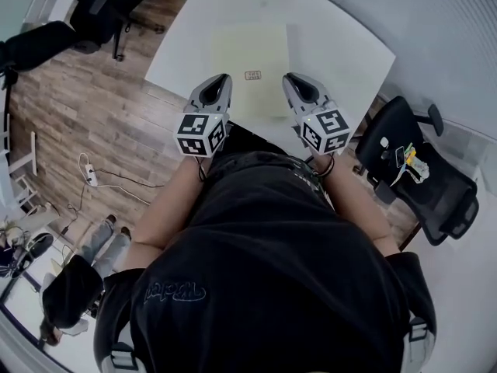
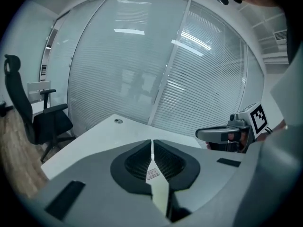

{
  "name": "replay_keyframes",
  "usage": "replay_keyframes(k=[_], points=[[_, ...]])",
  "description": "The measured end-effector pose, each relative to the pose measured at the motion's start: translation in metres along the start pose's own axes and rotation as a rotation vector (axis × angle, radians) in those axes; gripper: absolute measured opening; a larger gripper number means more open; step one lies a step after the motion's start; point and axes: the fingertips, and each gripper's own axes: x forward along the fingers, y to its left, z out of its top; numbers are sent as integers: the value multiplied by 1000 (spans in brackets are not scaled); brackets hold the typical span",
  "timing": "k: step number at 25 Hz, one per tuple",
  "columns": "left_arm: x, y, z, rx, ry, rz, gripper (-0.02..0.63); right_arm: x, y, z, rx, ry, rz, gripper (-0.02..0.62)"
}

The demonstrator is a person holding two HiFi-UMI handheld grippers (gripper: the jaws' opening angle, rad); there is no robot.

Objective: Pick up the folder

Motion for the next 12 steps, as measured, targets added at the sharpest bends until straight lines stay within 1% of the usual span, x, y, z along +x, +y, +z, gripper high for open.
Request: replay_keyframes(k=[3,4,5,7,10,12], points=[[11,13,-11,-13,38,-1,15,12,-11,-14,14,45,-9,36],[15,18,-15,-17,49,2,15,17,-14,-19,21,60,-13,51],[18,25,-18,-23,60,7,18,22,-17,-25,28,75,-16,87],[24,36,-26,-39,86,17,28,32,-23,-34,40,104,-20,100],[33,50,-38,-61,128,24,52,45,-31,-48,56,147,-24,116],[39,58,-45,-72,156,25,80,53,-38,-58,78,178,-25,138]])
